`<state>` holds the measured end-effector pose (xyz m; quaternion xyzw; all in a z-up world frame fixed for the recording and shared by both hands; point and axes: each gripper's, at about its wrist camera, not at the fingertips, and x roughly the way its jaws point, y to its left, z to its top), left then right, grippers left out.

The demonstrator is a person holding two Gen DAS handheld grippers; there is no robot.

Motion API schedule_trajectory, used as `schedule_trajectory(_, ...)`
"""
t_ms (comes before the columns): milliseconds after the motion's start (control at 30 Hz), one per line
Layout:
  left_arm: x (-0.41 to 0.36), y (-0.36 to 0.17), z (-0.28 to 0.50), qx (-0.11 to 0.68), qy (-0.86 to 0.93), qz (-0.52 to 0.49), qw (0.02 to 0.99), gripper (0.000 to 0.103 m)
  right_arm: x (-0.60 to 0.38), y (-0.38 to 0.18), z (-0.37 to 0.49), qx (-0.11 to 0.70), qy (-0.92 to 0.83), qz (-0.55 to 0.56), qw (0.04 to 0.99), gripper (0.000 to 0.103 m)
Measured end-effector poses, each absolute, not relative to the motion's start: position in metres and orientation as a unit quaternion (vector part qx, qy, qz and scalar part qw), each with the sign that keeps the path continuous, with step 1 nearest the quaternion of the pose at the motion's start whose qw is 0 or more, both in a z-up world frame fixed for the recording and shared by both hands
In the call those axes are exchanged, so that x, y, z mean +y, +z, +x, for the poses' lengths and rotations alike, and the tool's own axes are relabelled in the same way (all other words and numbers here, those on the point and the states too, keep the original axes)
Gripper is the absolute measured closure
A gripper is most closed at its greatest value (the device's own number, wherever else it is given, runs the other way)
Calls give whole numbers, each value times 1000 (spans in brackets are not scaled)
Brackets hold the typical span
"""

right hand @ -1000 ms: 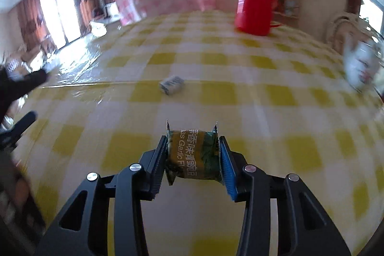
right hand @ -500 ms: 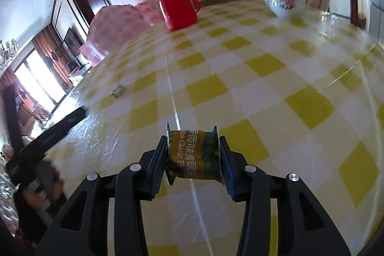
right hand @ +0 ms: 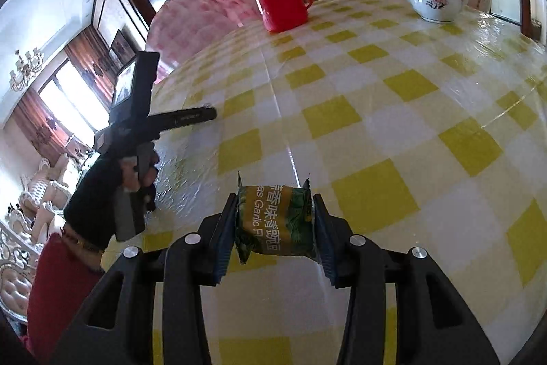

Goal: Organize snacks
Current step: 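Grasp the small white candy with the left gripper while the right holds the green packet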

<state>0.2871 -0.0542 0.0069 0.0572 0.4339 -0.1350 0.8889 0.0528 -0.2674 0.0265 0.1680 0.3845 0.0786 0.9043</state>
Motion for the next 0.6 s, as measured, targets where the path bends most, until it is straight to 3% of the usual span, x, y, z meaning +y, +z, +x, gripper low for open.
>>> schedule_trajectory(200, -56, 9, 292, 432, -154, 61, 887, 55, -263, 29, 51, 383, 84, 165, 905, 60)
schedule_trajectory(267, -60, 11, 290, 419, -128, 96, 894, 38, -264, 31, 47, 378, 84, 166, 907, 60)
schedule_trajectory(300, -63, 11, 288, 411, -112, 120, 897, 15, -265, 33, 45, 374, 84, 169, 908, 60)
schedule_trajectory(333, -64, 12, 288, 407, -106, 125, 898, 11, -266, 35, 44, 371, 84, 171, 909, 60)
schedule_trajectory(600, -69, 9, 297, 432, -96, 71, 894, 13, -264, 36, 46, 369, 81, 164, 911, 60)
